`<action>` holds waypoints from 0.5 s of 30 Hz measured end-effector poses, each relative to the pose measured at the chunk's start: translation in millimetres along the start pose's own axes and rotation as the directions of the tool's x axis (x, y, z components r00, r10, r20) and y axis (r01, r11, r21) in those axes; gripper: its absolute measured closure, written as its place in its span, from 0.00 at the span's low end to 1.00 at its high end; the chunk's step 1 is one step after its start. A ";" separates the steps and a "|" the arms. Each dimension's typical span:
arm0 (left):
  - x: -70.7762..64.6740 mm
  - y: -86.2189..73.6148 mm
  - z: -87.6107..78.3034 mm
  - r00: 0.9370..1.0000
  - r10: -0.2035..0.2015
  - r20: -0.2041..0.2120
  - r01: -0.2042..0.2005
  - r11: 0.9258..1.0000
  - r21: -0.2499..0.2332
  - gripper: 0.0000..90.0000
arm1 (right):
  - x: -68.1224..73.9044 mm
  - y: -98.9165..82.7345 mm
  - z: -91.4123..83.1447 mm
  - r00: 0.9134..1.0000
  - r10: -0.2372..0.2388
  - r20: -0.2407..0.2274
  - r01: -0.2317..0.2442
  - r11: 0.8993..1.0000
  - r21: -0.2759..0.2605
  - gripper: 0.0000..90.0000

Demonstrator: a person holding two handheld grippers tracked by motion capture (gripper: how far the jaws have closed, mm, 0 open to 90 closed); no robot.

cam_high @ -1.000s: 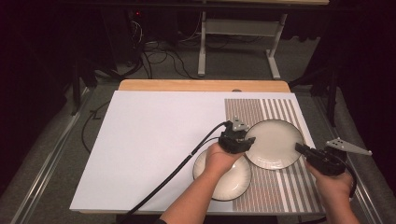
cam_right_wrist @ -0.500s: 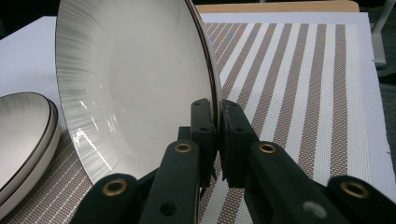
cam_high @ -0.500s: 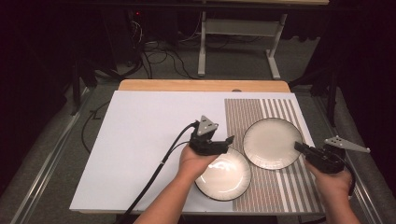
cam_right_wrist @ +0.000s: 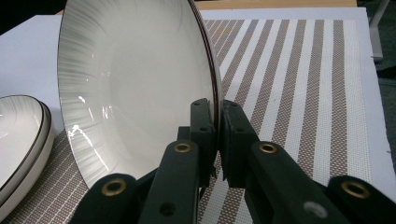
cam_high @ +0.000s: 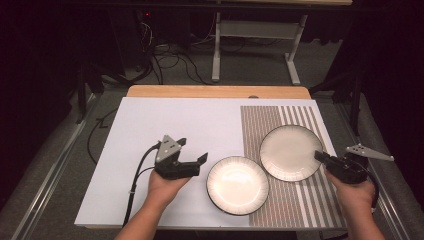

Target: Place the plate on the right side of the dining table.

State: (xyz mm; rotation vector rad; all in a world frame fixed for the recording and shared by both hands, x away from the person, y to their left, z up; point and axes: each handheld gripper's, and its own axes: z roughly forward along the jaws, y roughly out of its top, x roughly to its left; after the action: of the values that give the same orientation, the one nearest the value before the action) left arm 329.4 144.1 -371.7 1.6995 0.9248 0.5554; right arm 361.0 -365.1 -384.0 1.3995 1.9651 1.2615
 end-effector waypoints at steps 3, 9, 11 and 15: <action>6.8 -5.2 -15.3 0.999 0.013 -0.029 -0.013 1.000 0.009 0.09 | -1.4 0.5 1.9 1.000 0.008 0.004 -0.008 1.000 0.010 0.96; 12.1 -13.8 -40.3 0.999 -0.005 -0.033 0.005 1.000 0.007 0.00 | -4.3 1.3 7.1 1.000 0.022 0.011 -0.022 0.999 0.027 0.95; 12.9 -17.2 -44.8 0.999 -0.007 -0.035 0.007 1.000 -0.002 0.00 | -5.0 1.6 8.9 0.999 0.030 0.015 -0.031 0.999 0.036 0.95; 21.7 -24.4 -48.9 0.998 -0.040 -0.049 0.040 0.999 -0.004 0.00 | -7.8 1.1 14.1 0.999 0.042 0.024 -0.043 0.997 0.060 0.93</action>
State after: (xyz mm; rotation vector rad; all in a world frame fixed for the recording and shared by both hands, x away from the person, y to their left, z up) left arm 298.1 193.1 -380.9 1.6674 0.9903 0.5733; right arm 375.3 -366.0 -391.5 1.4854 1.9831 1.2086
